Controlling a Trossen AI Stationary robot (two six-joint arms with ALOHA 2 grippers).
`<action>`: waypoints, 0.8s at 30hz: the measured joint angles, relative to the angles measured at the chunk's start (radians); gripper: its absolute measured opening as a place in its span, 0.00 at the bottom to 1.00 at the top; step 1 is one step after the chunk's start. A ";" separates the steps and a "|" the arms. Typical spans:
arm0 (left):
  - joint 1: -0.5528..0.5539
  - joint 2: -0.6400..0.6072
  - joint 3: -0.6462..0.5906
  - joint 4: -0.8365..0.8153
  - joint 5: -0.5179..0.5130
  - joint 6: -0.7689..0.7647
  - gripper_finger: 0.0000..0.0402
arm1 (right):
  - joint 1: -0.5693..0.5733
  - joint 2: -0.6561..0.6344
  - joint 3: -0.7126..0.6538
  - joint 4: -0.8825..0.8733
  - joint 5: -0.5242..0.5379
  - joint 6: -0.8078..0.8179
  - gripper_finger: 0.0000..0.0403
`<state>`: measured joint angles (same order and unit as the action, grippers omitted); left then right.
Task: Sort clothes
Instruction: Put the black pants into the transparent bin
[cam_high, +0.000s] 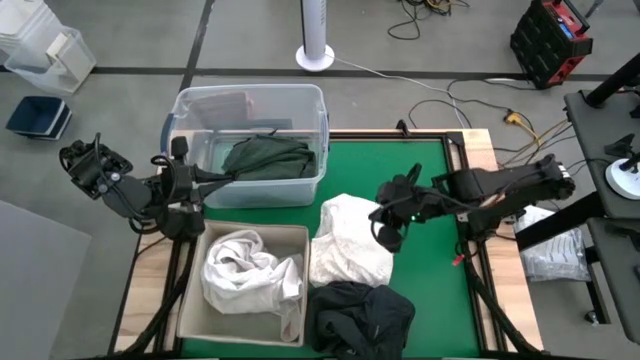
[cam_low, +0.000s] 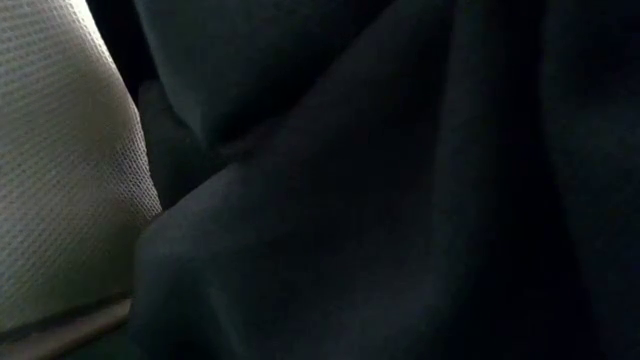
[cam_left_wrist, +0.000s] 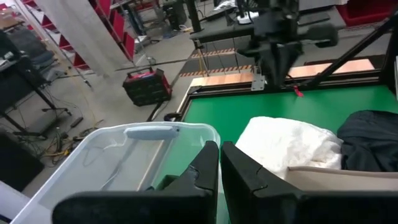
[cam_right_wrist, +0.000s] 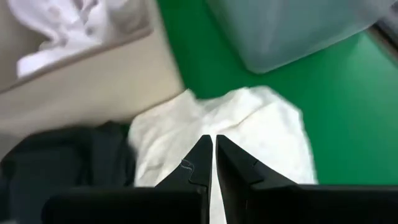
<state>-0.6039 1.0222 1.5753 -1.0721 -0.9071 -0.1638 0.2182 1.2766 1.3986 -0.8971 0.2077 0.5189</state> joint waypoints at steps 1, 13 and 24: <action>0.000 0.000 0.000 0.000 0.000 0.000 0.00 | 0.011 0.000 -0.010 0.007 -0.015 0.007 0.03; 0.000 0.005 0.000 0.000 0.000 -0.012 0.00 | 0.223 0.004 -0.050 0.022 -0.193 0.177 0.03; 0.000 0.005 0.000 0.000 0.000 -0.012 0.00 | 0.405 0.122 -0.058 0.019 -0.191 0.274 0.20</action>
<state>-0.6038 1.0267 1.5749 -1.0718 -0.9070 -0.1763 0.6230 1.3988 1.3403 -0.8778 0.0170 0.7933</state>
